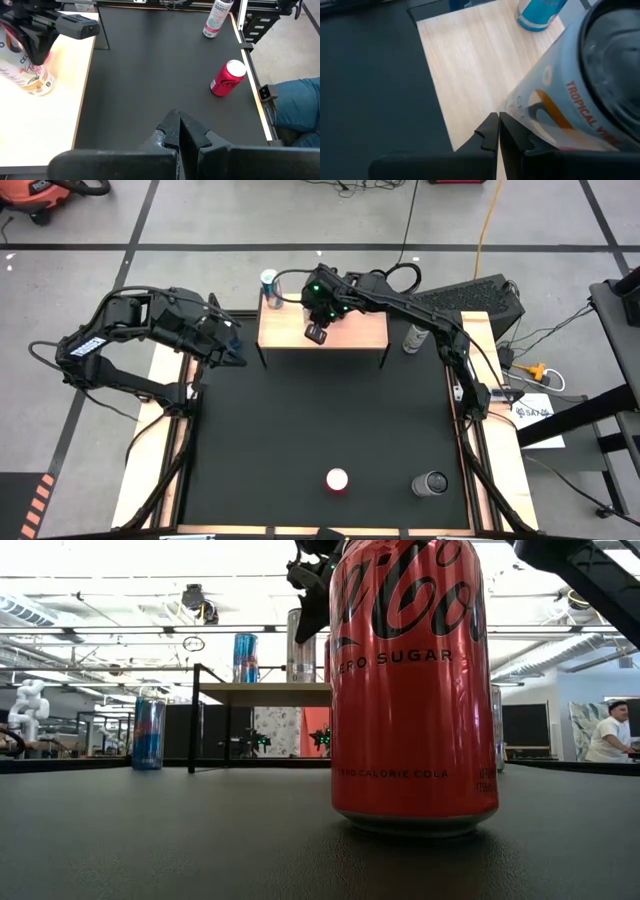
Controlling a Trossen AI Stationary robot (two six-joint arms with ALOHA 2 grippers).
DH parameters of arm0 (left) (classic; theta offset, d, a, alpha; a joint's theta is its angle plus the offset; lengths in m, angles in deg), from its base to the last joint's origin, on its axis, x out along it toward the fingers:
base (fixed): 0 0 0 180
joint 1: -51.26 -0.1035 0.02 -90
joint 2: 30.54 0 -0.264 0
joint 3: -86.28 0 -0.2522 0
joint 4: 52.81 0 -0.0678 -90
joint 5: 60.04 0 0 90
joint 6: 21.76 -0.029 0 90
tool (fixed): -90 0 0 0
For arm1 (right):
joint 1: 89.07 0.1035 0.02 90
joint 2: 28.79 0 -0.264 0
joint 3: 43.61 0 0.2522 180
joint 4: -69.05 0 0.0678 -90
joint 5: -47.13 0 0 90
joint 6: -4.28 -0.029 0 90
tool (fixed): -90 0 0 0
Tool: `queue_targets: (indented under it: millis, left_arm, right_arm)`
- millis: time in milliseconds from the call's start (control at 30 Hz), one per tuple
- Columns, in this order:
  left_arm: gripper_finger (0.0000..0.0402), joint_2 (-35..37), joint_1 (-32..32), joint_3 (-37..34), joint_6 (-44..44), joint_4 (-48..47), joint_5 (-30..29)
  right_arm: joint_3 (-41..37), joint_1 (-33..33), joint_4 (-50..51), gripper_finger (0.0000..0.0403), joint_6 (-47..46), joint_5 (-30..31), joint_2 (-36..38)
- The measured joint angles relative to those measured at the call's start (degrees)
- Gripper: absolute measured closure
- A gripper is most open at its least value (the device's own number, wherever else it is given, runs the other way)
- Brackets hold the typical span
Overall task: Place canned beverage on shelf
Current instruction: Put the bottom white orange soda can on the shelf
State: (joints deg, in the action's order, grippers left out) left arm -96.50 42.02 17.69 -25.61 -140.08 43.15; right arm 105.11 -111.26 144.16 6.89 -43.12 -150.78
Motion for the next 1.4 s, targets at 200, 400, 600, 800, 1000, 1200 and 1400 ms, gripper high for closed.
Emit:
queue_targets:
  millis: [200,400,600,800,1000,1200,1400]
  left_arm:
    - [0.0402,0.0,0.0,0.0,0.0,0.0,0.0]
    - [0.0402,0.0,0.0,0.0,0.0,0.0,0.0]
    - [0.0401,0.0,0.0,0.0,0.0,0.0,0.0]
    - [0.0402,0.0,0.0,0.0,-1.3,0.0,0.0]
    - [0.0402,0.0,0.0,0.0,-1.5,0.0,0.0]
    - [0.0402,0.0,0.0,0.0,-1.5,-0.8,-0.2]
    - [0.0402,0.0,0.0,0.0,-1.6,-1.2,-0.2]
  right_arm:
    - [0.0,-0.7,-1.7,0.0403,0.0,0.0,0.0]
    - [0.0,-1.3,-3.5,0.0403,0.0,-0.1,-0.1]
    - [0.0,-1.5,-5.9,0.0403,-0.4,-1.9,-0.1]
    - [0.0,-1.8,-7.3,0.0403,-0.4,-2.9,-0.2]
    - [0.1,-2.2,-8.6,0.0403,-1.0,-3.0,-2.1]
    - [0.1,-2.3,-10.2,0.0403,-0.4,-2.8,-3.6]
    - [0.1,-2.0,-10.1,0.0403,-1.3,-3.1,-3.0]
